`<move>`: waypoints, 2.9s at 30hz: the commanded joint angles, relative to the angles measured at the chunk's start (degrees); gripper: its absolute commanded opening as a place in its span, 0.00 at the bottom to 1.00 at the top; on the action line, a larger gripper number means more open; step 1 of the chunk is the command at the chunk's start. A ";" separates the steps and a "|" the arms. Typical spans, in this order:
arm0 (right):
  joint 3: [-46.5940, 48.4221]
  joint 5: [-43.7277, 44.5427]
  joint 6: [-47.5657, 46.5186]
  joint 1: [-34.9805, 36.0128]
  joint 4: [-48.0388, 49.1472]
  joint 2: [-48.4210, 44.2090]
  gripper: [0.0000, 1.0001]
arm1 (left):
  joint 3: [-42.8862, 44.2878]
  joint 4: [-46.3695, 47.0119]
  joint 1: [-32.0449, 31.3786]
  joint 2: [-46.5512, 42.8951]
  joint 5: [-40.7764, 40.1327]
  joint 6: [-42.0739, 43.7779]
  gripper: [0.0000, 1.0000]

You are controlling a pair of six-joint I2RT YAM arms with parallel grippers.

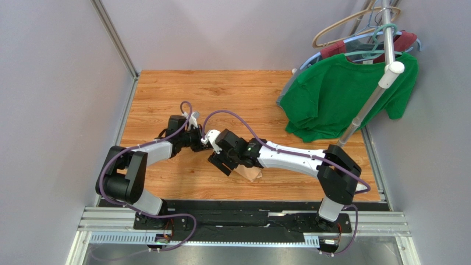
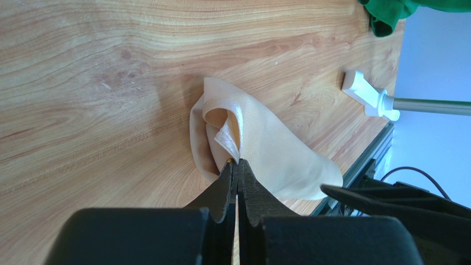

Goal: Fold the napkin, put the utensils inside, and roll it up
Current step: Roll the napkin with the utensil

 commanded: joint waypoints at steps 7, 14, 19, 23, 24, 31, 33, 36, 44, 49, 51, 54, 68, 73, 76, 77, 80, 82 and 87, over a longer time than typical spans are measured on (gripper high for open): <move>0.76 8.62 -2.94 0.42 0.55 5.45 0.72 | 2.27 -0.83 -0.22 0.18 0.04 -0.53 0.00; 0.14 8.98 -3.38 -0.45 1.17 8.35 0.71 | 2.88 -0.74 -0.22 0.27 0.92 -0.01 0.00; -1.88 7.75 -3.21 -2.47 2.49 8.88 0.66 | 3.32 -0.13 -0.22 0.80 2.06 0.08 0.00; -2.84 4.68 -3.56 -3.53 2.84 9.41 0.56 | 3.41 1.81 -0.22 1.15 3.64 -0.36 0.00; -2.93 3.89 -3.56 -3.79 2.84 9.58 0.49 | 3.41 2.16 -0.22 1.24 4.00 -0.44 0.00; -3.90 -12.62 -2.42 -8.27 2.40 9.50 0.35 | 4.47 1.02 0.40 -1.48 2.60 0.96 0.51; -3.90 -19.30 -1.98 -10.03 2.05 9.41 0.33 | 4.20 0.84 1.01 -3.58 1.46 1.57 0.61; -3.38 -26.69 -1.89 -13.10 1.35 10.02 0.32 | 3.33 0.14 1.80 -6.05 -0.92 2.97 0.63; 0.32 -43.58 -2.33 -19.79 -1.73 15.29 0.28 | -3.09 8.48 1.89 -7.11 2.06 2.89 0.63; 1.19 -47.70 -2.68 -21.72 -2.08 17.58 0.28 | -4.93 14.02 1.81 -5.35 5.84 2.46 0.64; 1.20 -48.15 -2.59 -22.34 -1.82 17.93 0.28 | -5.29 14.81 1.72 -4.83 5.76 2.98 0.64; 1.46 -49.03 -2.50 -22.95 -1.91 18.37 0.28 | -5.29 15.69 1.28 -3.95 6.02 2.98 0.64; 3.22 -50.79 -1.80 -24.71 -2.61 21.18 0.28 | -3.71 13.94 -1.53 0.54 7.16 3.07 0.52; 3.31 -50.09 -1.63 -24.71 -2.70 20.57 0.36 | -2.83 13.06 -1.53 1.50 6.81 3.07 0.17; 3.31 -48.69 -1.10 -24.80 -2.70 19.26 0.52 | -2.30 12.45 -1.54 1.94 6.81 3.07 0.00; 3.31 -48.07 -0.84 -24.72 -2.61 18.03 0.55 | -2.04 11.57 -1.53 2.03 6.55 3.07 0.00; 3.74 -45.96 0.04 -24.71 -2.79 14.96 0.63 | -1.25 9.73 -1.53 1.68 5.76 2.98 0.00; 4.01 -43.69 1.01 -24.80 -2.70 13.20 0.68 | -0.20 8.32 -1.53 1.50 5.06 2.98 0.00; 3.22 -34.38 2.84 -23.05 -1.03 5.39 0.73 | 2.26 3.22 -1.53 1.24 3.48 2.81 0.00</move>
